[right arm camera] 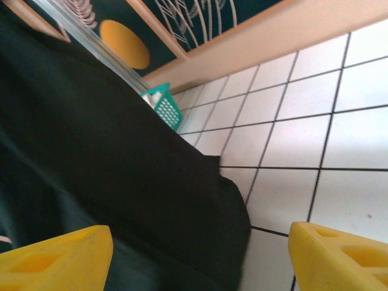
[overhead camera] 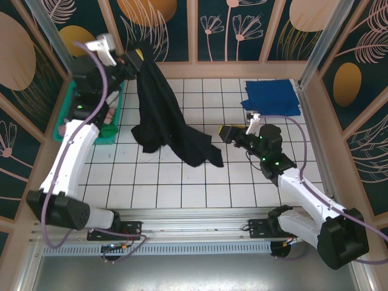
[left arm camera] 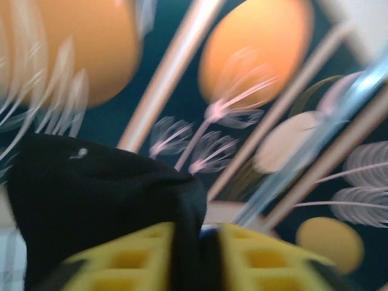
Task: Fold and stack the t-shirts
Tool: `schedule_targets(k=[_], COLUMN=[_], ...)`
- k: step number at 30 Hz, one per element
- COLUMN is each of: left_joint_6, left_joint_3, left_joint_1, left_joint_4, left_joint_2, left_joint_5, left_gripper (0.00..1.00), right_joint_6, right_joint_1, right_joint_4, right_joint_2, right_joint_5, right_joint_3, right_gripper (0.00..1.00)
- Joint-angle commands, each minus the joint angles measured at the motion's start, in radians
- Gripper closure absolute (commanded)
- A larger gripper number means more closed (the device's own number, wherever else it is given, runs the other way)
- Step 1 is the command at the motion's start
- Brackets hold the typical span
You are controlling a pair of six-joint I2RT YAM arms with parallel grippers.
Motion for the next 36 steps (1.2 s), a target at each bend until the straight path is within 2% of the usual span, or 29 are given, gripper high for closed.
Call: schedule_targets(k=[1, 3, 5, 7, 9, 13, 15, 19, 21, 23, 25, 26, 28, 31, 32, 36], left_joint_6=[0.026, 0.052, 0.063, 0.048, 0.035, 0.01, -0.012, -0.048, -0.051, -0.059, -0.064, -0.062, -0.06, -0.036, -0.025, 0.041], left_joint_3=[-0.121, -0.167, -0.237, -0.349, -0.457, -0.642, -0.718, -0.826, -0.828, -0.823, -0.802, -0.79, -0.747, -0.66, -0.621, -0.337], left_joint_1=[-0.001, 0.0, 0.0, 0.0, -0.005, -0.042, -0.065, -0.083, -0.096, -0.102, -0.111, -0.115, -0.117, -0.117, -0.117, -0.115], left_joint_4=[-0.056, -0.124, -0.137, -0.105, -0.086, -0.104, -0.101, -0.001, 0.045, 0.102, 0.139, 0.153, 0.14, 0.073, 0.042, -0.148], left_joint_2=[0.067, 0.11, 0.113, 0.07, 0.008, -0.096, -0.132, -0.084, -0.03, 0.028, 0.089, 0.114, 0.15, 0.13, 0.117, 0.084], left_joint_5=[-0.266, -0.328, -0.317, -0.269, -0.252, -0.245, -0.264, -0.194, -0.177, -0.137, -0.101, -0.086, -0.078, -0.106, -0.118, -0.212], left_gripper=[0.21, 0.19, 0.17, 0.02, 0.02, 0.05, 0.05, 0.09, 0.15, 0.24, 0.38, 0.47, 0.75, 0.99, 1.0, 1.0], right_joint_6=[-0.04, -0.049, -0.07, -0.097, -0.129, -0.192, -0.212, -0.259, -0.283, -0.294, -0.305, -0.305, -0.299, -0.285, -0.277, -0.228], right_joint_1=[0.034, 0.062, 0.108, 0.183, 0.248, 0.356, 0.365, 0.366, 0.366, 0.365, 0.358, 0.352, 0.333, 0.298, 0.285, 0.247], right_joint_4=[-0.13, -0.169, -0.179, -0.17, -0.17, -0.218, -0.223, -0.219, -0.238, -0.276, -0.293, -0.291, -0.284, -0.282, -0.282, -0.304], right_joint_2=[0.055, 0.087, 0.123, 0.18, 0.252, 0.432, 0.509, 0.638, 0.7, 0.75, 0.758, 0.748, 0.707, 0.622, 0.59, 0.396], right_joint_5=[0.137, 0.177, 0.213, 0.228, 0.24, 0.349, 0.369, 0.414, 0.439, 0.479, 0.505, 0.508, 0.505, 0.509, 0.512, 0.491], right_joint_3=[0.026, 0.022, 0.015, 0.014, 0.033, 0.132, 0.19, 0.313, 0.367, 0.412, 0.429, 0.424, 0.402, 0.363, 0.345, 0.276], right_gripper=[0.21, 0.2, 0.18, 0.17, 0.16, 0.16, 0.17, 0.23, 0.27, 0.4, 0.54, 0.6, 0.75, 0.94, 1.0, 1.0])
